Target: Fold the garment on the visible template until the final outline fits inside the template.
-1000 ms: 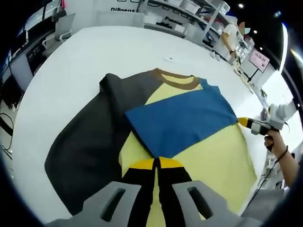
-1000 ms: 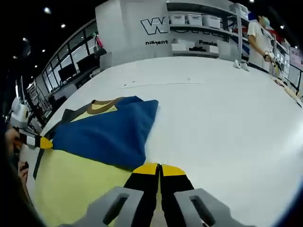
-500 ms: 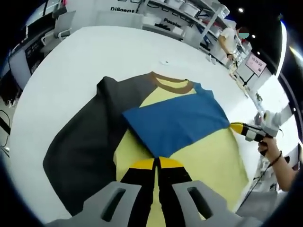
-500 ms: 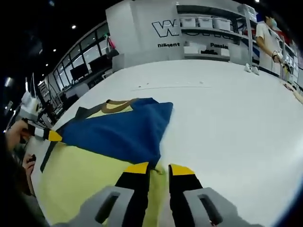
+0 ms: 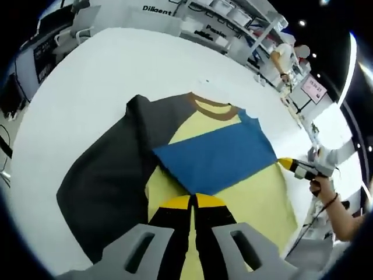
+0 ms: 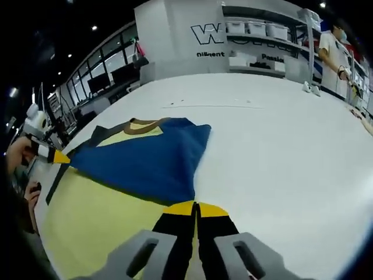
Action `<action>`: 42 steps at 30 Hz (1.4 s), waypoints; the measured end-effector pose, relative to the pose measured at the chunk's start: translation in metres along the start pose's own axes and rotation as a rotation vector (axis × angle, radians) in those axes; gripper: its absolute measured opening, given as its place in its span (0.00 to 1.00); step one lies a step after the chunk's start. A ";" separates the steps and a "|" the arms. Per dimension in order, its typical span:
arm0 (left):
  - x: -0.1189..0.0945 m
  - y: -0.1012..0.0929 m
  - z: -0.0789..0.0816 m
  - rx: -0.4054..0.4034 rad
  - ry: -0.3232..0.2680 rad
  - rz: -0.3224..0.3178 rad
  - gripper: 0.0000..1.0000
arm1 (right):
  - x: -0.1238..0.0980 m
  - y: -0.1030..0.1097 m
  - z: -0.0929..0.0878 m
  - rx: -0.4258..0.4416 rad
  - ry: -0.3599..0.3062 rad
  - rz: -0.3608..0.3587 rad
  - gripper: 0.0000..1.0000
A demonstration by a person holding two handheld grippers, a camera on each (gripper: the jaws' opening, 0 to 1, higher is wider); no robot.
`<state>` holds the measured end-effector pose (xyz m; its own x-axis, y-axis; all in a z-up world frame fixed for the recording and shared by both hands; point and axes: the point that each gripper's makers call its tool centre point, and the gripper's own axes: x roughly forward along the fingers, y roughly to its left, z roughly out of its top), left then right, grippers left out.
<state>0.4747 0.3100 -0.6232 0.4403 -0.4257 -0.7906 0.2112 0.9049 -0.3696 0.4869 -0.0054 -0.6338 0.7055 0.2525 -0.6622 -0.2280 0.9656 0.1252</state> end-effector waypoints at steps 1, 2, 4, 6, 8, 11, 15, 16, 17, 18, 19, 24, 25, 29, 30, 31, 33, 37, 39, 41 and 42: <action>0.001 0.000 -0.001 -0.002 -0.002 -0.001 0.00 | 0.000 0.000 -0.001 0.007 0.004 -0.002 0.00; 0.002 0.000 -0.001 0.000 -0.003 -0.001 0.00 | -0.001 0.000 -0.002 0.009 0.009 -0.007 0.00; 0.005 0.000 -0.007 0.015 0.024 0.008 0.00 | 0.002 -0.002 -0.006 0.001 0.028 -0.011 0.00; 0.009 0.002 -0.011 0.022 0.039 0.025 0.00 | 0.001 -0.002 -0.006 0.001 0.028 -0.008 0.00; 0.011 0.002 -0.013 0.029 0.041 0.031 0.00 | 0.001 -0.003 -0.005 0.018 0.035 -0.001 0.00; 0.013 0.003 -0.016 0.054 0.050 0.050 0.00 | -0.002 -0.003 0.005 0.056 0.019 0.012 0.00; 0.013 0.002 -0.016 0.066 0.044 0.063 0.01 | 0.003 -0.008 0.034 0.078 -0.040 0.010 0.05; 0.013 0.002 -0.016 0.068 0.044 0.064 0.01 | 0.006 -0.008 0.039 0.080 -0.046 0.012 0.08; 0.013 0.002 -0.016 0.069 0.043 0.067 0.01 | 0.011 -0.008 0.044 0.079 -0.047 0.015 0.09; 0.013 0.002 -0.016 0.070 0.043 0.070 0.01 | 0.015 -0.007 0.048 0.075 -0.049 0.017 0.10; 0.013 0.002 -0.016 0.070 0.043 0.072 0.01 | 0.021 -0.006 0.053 0.065 -0.052 0.026 0.10; 0.012 0.001 -0.017 0.066 0.046 0.072 0.01 | 0.045 -0.001 0.062 0.075 -0.035 0.045 0.12; 0.012 0.000 -0.018 0.063 0.049 0.070 0.01 | 0.048 0.000 0.063 0.074 -0.033 0.049 0.12; 0.011 -0.003 -0.020 0.065 0.057 0.066 0.01 | 0.061 -0.004 0.060 0.062 0.003 0.022 0.11; 0.010 -0.003 -0.020 0.063 0.057 0.065 0.01 | 0.063 -0.007 0.058 0.069 0.018 0.011 0.11; 0.010 -0.004 -0.020 0.061 0.056 0.065 0.01 | 0.064 -0.008 0.058 0.071 0.021 0.009 0.11; 0.010 -0.005 -0.021 0.065 0.052 0.065 0.01 | 0.068 -0.008 0.054 0.067 0.039 0.006 0.10; 0.009 -0.006 -0.022 0.071 0.046 0.063 0.01 | 0.068 -0.003 0.051 0.011 0.057 0.013 0.00; 0.009 -0.007 -0.022 0.090 0.045 0.063 0.01 | 0.068 -0.004 0.052 -0.116 0.059 0.005 0.00; 0.009 -0.007 -0.022 0.107 0.043 0.063 0.01 | 0.069 -0.011 0.057 -0.243 0.051 -0.019 0.00; 0.009 -0.007 -0.022 0.108 0.042 0.064 0.01 | 0.070 -0.012 0.058 -0.266 0.046 -0.015 0.00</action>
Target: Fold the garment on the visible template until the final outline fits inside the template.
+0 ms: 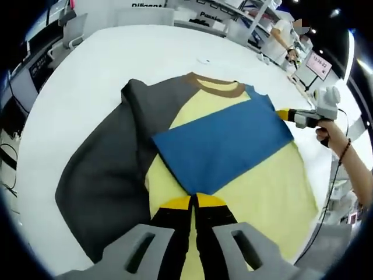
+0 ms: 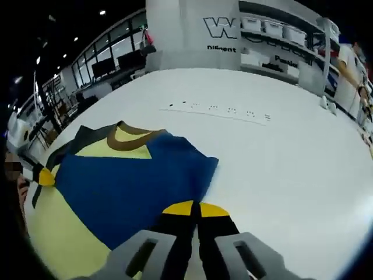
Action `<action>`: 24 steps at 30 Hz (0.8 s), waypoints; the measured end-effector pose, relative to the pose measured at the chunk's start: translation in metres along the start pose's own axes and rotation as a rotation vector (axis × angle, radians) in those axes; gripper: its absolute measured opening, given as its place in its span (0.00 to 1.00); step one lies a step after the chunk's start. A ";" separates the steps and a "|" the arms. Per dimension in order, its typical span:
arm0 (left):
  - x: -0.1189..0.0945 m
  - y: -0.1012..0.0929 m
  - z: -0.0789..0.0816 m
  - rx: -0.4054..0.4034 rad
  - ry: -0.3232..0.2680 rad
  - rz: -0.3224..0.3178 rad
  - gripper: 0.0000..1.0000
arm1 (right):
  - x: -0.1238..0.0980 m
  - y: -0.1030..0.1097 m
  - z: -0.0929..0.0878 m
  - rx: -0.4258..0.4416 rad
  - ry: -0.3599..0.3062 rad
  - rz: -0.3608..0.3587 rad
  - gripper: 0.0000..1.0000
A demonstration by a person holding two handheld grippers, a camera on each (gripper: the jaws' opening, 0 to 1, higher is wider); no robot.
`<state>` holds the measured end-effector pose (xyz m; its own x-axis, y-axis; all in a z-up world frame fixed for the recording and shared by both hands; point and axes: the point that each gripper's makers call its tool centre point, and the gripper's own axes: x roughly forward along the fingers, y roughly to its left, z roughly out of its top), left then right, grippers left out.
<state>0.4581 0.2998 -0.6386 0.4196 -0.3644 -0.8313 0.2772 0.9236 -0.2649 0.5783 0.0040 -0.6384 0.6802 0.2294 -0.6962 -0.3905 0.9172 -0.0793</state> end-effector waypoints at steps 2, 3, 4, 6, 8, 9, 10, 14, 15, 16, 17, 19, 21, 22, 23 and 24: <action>0.000 0.001 0.000 0.003 -0.004 -0.002 0.01 | 0.002 0.002 -0.001 0.056 -0.005 0.027 0.00; 0.000 0.001 0.000 0.006 -0.007 -0.003 0.01 | 0.003 0.001 0.000 0.018 -0.021 0.038 0.00; 0.000 0.000 0.001 0.007 -0.009 -0.007 0.01 | 0.004 0.001 0.000 0.020 -0.023 0.038 0.00; 0.001 0.001 0.001 0.000 -0.010 -0.012 0.01 | 0.004 0.002 0.001 0.014 -0.027 0.045 0.00; 0.001 0.001 0.001 -0.004 -0.007 -0.014 0.01 | 0.005 0.001 0.001 0.094 -0.037 0.048 0.00; 0.001 0.001 0.002 -0.004 -0.006 -0.014 0.01 | 0.005 0.000 0.002 0.118 -0.040 0.046 0.00; 0.001 0.001 0.002 -0.001 -0.004 -0.011 0.01 | 0.004 -0.004 0.001 0.199 -0.039 0.029 0.00; 0.001 0.001 0.002 0.001 -0.003 -0.004 0.02 | -0.008 -0.019 0.001 0.368 -0.065 0.000 0.00; 0.001 0.002 0.002 -0.004 -0.005 -0.001 0.02 | -0.012 -0.021 -0.001 0.333 -0.065 -0.002 0.00; 0.001 0.003 0.002 -0.015 -0.007 -0.002 0.02 | -0.013 -0.020 -0.001 0.329 -0.064 -0.007 0.00; 0.001 0.003 0.002 -0.016 -0.008 -0.003 0.02 | -0.018 -0.017 -0.003 0.315 -0.066 -0.001 0.00; 0.001 0.003 0.002 -0.013 -0.010 -0.002 0.02 | -0.022 -0.012 -0.005 0.338 -0.063 0.017 0.00; 0.001 0.003 0.003 -0.007 -0.008 0.000 0.02 | -0.025 -0.003 -0.008 0.341 -0.051 0.037 0.06; 0.001 0.003 0.003 -0.009 -0.006 0.001 0.02 | -0.026 0.000 -0.009 0.344 -0.048 0.043 0.08; 0.001 0.003 0.003 -0.011 -0.004 0.002 0.02 | -0.026 0.006 -0.011 0.345 -0.039 0.056 0.09; 0.001 0.003 0.003 -0.010 -0.004 0.003 0.02 | -0.027 0.008 -0.012 0.351 -0.039 0.058 0.09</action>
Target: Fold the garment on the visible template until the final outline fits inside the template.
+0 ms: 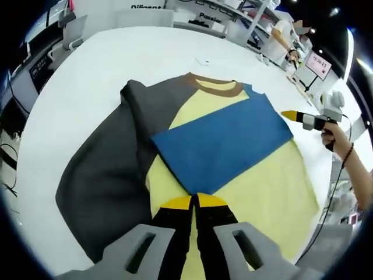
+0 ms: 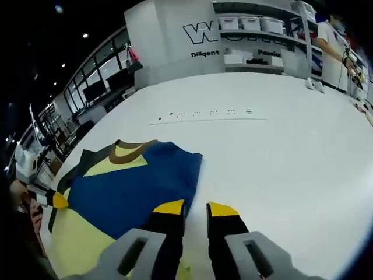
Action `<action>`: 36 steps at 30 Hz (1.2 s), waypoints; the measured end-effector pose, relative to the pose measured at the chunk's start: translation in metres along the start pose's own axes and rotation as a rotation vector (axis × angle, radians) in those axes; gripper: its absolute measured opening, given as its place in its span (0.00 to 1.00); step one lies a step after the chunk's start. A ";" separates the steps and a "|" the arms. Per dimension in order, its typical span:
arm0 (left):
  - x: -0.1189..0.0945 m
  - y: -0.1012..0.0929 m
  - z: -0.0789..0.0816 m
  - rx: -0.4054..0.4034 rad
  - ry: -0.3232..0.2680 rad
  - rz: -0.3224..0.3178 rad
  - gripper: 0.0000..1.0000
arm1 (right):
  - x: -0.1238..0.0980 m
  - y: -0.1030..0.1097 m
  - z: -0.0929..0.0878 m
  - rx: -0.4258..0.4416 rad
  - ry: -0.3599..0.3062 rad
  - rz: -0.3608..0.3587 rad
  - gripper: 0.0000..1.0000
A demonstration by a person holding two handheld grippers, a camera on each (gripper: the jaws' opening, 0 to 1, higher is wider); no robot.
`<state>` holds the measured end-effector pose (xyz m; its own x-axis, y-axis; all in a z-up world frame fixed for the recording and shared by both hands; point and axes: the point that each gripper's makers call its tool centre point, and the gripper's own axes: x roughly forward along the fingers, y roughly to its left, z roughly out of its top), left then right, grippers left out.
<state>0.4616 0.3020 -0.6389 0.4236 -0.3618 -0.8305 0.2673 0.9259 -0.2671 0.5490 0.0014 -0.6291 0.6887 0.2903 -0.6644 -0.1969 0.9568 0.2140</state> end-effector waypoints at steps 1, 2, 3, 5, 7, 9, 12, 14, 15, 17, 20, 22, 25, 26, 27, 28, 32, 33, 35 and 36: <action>0.000 0.000 0.000 0.001 0.001 0.001 0.02 | 0.000 0.003 -0.002 -0.003 0.000 0.002 0.09; 0.000 0.000 0.000 0.001 0.002 0.001 0.02 | -0.001 0.004 -0.002 -0.004 0.001 0.002 0.07; 0.000 0.000 0.000 0.000 0.002 0.002 0.02 | 0.000 0.005 -0.005 -0.024 0.008 -0.009 0.06; 0.000 0.000 0.000 -0.003 0.002 0.000 0.02 | 0.000 0.000 -0.010 -0.053 0.032 -0.041 0.00; 0.000 0.000 -0.001 -0.011 0.001 -0.002 0.02 | 0.000 -0.006 -0.016 -0.092 0.057 -0.070 0.00; 0.000 0.001 -0.001 -0.017 -0.001 -0.001 0.02 | -0.003 -0.005 -0.015 -0.097 0.021 -0.067 0.00; 0.000 0.000 -0.001 -0.014 -0.002 0.000 0.02 | -0.007 -0.006 -0.018 -0.053 0.034 -0.060 0.00; 0.000 0.000 -0.001 -0.011 0.001 0.000 0.02 | -0.009 -0.007 -0.014 -0.029 0.011 -0.061 0.00; 0.000 0.000 -0.001 -0.010 0.002 0.000 0.02 | -0.010 -0.003 -0.009 0.007 -0.012 -0.037 0.00; 0.000 0.000 -0.001 -0.010 0.003 0.001 0.02 | -0.014 -0.004 -0.006 0.021 -0.017 -0.041 0.03; 0.000 0.000 -0.001 -0.012 0.001 -0.001 0.02 | -0.015 -0.003 -0.002 0.025 -0.026 -0.034 0.04; -0.001 0.000 0.000 0.042 -0.014 0.001 0.02 | -0.017 0.000 0.001 0.036 -0.039 -0.020 0.07; -0.002 -0.002 -0.001 0.051 -0.027 0.015 0.03 | -0.021 0.007 0.006 0.047 -0.066 -0.001 0.17; -0.002 -0.002 -0.001 0.051 -0.030 0.016 0.05 | -0.021 0.007 0.007 0.049 -0.069 0.003 0.22; -0.002 -0.002 -0.001 0.053 -0.034 0.018 0.09 | -0.023 0.010 0.009 0.052 -0.074 0.009 0.24; -0.003 -0.002 0.001 0.057 -0.052 0.023 0.17 | -0.025 0.012 0.011 0.053 -0.084 0.015 0.26; -0.013 -0.009 0.016 0.040 -0.158 -0.003 0.40 | -0.034 0.022 0.016 0.034 -0.113 0.036 0.38; -0.016 -0.009 0.017 0.042 -0.165 0.000 0.42 | -0.035 0.023 0.016 0.032 -0.115 0.037 0.41; -0.026 -0.004 0.021 0.068 -0.202 0.029 0.45 | -0.037 0.026 0.014 0.028 -0.115 0.040 0.46; -0.031 -0.002 0.023 0.077 -0.217 0.043 0.46 | -0.038 0.027 0.013 0.023 -0.116 0.042 0.47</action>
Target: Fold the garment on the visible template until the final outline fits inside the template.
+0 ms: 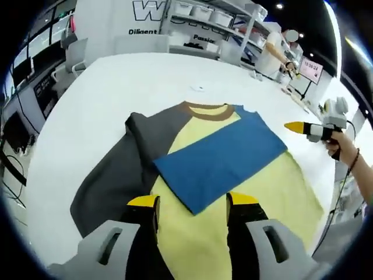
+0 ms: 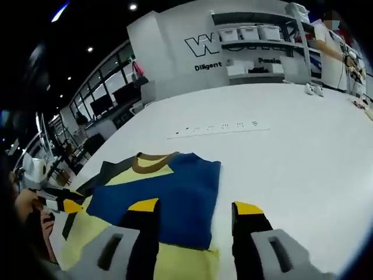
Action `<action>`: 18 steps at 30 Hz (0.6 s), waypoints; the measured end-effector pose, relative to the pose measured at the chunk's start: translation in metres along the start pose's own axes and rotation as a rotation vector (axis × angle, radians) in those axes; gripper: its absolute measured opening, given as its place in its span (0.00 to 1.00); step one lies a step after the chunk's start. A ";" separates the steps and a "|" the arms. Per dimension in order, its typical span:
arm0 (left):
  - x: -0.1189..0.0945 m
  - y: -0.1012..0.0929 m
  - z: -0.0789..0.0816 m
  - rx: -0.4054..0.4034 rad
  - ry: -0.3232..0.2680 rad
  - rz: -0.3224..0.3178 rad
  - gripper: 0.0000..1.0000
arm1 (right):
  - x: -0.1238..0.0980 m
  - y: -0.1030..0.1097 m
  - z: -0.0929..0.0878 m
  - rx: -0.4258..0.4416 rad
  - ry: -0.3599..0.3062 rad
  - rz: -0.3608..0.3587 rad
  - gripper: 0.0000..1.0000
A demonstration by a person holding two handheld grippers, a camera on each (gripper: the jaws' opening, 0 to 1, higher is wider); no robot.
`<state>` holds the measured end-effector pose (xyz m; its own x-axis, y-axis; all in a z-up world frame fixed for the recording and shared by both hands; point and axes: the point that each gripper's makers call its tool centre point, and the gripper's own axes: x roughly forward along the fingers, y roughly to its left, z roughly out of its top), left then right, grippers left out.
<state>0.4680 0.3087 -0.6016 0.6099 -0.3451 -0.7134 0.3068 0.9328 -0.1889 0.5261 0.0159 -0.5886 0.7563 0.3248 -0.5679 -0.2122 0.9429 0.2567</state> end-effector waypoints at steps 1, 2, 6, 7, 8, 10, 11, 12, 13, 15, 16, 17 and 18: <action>-0.003 0.002 0.001 0.002 -0.011 0.007 0.48 | -0.001 0.001 -0.001 -0.004 -0.001 0.001 0.49; -0.008 0.003 0.003 0.006 -0.027 0.008 0.49 | -0.003 0.003 -0.002 -0.009 -0.005 0.006 0.51; -0.019 0.012 0.002 0.019 -0.046 0.027 0.64 | -0.009 0.012 -0.006 -0.015 -0.014 0.031 0.59; -0.023 0.016 -0.001 0.033 -0.040 0.047 0.68 | -0.012 0.016 -0.007 -0.017 -0.018 0.038 0.61; -0.027 0.019 -0.003 0.044 -0.042 0.061 0.71 | -0.014 0.019 -0.007 -0.020 -0.024 0.050 0.63; -0.032 0.022 -0.006 0.037 -0.045 0.074 0.76 | -0.018 0.024 -0.007 -0.025 -0.029 0.062 0.67; -0.034 0.023 -0.007 0.035 -0.046 0.076 0.77 | -0.020 0.025 -0.007 -0.026 -0.031 0.064 0.68; -0.037 0.024 -0.009 0.031 -0.048 0.077 0.76 | -0.022 0.028 -0.008 -0.029 -0.033 0.070 0.69; -0.039 0.025 -0.012 0.021 -0.046 0.078 0.76 | -0.025 0.031 -0.009 -0.034 -0.031 0.076 0.70; -0.044 0.026 -0.018 0.007 -0.044 0.079 0.76 | -0.029 0.035 -0.010 -0.044 -0.033 0.085 0.71; -0.046 0.027 -0.021 0.003 -0.043 0.080 0.76 | -0.032 0.039 -0.012 -0.051 -0.034 0.093 0.72; -0.051 0.030 -0.028 -0.011 -0.032 0.090 0.76 | -0.038 0.045 -0.016 -0.060 -0.035 0.107 0.73; -0.053 0.032 -0.030 -0.012 -0.031 0.098 0.75 | -0.039 0.046 -0.017 -0.062 -0.033 0.110 0.73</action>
<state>0.4239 0.3602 -0.5900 0.6588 -0.2548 -0.7079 0.2362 0.9634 -0.1270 0.4763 0.0479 -0.5681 0.7460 0.4250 -0.5128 -0.3325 0.9048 0.2662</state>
